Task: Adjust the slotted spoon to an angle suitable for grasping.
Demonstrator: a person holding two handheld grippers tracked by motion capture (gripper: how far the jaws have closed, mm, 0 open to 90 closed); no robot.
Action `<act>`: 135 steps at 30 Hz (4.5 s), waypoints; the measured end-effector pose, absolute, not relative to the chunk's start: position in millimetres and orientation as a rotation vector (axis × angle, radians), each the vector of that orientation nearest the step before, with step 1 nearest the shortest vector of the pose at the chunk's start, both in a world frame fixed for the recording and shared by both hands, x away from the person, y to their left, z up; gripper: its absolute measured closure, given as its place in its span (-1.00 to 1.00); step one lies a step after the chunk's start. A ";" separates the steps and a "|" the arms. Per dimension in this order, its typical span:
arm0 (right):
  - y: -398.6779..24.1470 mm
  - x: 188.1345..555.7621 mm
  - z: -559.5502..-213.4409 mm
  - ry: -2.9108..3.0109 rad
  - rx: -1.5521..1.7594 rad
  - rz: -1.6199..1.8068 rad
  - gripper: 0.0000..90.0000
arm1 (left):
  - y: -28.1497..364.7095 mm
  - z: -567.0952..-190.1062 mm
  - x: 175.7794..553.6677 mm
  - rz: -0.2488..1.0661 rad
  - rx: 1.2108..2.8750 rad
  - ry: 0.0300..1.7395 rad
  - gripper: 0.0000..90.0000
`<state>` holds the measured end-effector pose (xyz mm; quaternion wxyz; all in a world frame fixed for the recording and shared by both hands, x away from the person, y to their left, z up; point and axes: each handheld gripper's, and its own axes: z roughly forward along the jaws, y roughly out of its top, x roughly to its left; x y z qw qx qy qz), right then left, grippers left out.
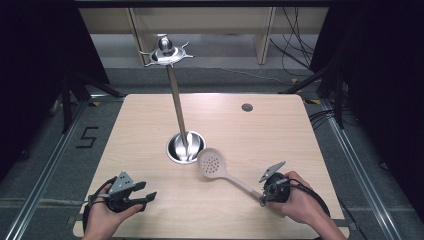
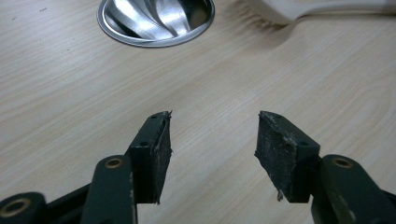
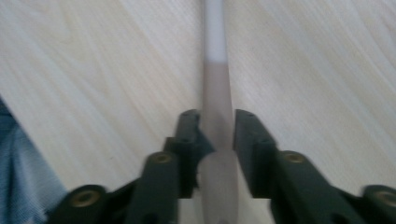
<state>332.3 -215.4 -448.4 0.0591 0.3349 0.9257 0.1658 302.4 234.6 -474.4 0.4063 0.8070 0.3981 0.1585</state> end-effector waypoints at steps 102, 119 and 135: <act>-246.7 477.0 -469.5 1.839 2.697 0.324 -0.36 | 233.9 -472.6 296.8 0.395 2.090 0.932 0.03; -227.0 494.3 -474.6 1.839 2.539 0.196 -0.41 | 234.3 -471.6 296.2 0.405 2.109 0.911 0.04; -225.0 495.3 -470.7 2.115 2.254 0.048 0.30 | 234.3 -472.0 296.3 0.402 2.113 0.907 0.05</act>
